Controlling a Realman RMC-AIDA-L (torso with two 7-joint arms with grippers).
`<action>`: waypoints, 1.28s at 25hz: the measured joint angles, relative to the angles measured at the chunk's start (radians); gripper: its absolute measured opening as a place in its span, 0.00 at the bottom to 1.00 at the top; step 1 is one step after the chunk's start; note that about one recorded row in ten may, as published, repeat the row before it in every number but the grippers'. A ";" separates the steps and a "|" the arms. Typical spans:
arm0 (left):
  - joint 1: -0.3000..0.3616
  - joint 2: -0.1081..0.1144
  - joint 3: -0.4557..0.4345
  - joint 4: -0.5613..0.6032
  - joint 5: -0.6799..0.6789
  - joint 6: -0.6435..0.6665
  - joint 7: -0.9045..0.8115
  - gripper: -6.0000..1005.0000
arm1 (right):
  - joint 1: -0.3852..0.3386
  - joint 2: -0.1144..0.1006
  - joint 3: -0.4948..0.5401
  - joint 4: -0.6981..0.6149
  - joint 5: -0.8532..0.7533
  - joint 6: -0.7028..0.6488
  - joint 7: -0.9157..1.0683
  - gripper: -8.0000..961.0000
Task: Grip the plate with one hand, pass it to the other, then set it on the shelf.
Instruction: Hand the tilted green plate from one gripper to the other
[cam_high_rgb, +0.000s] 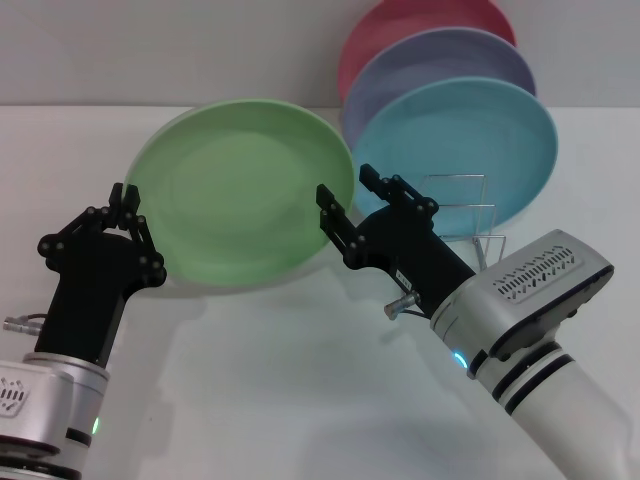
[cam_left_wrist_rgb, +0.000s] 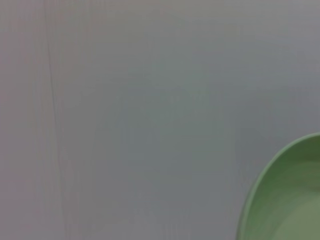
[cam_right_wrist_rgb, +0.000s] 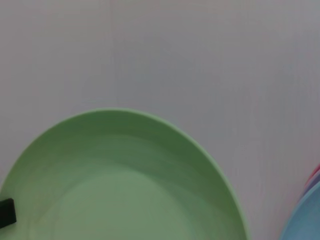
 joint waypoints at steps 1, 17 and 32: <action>0.000 0.000 0.000 0.000 0.000 0.000 0.000 0.04 | 0.000 0.000 0.000 0.000 0.000 0.000 0.000 0.61; 0.003 0.000 0.008 0.007 0.000 0.000 0.005 0.04 | -0.001 0.000 0.000 -0.003 -0.001 0.000 -0.001 0.39; 0.005 0.000 0.011 0.010 0.000 0.000 0.005 0.04 | -0.004 -0.002 0.001 -0.003 0.000 0.000 -0.001 0.28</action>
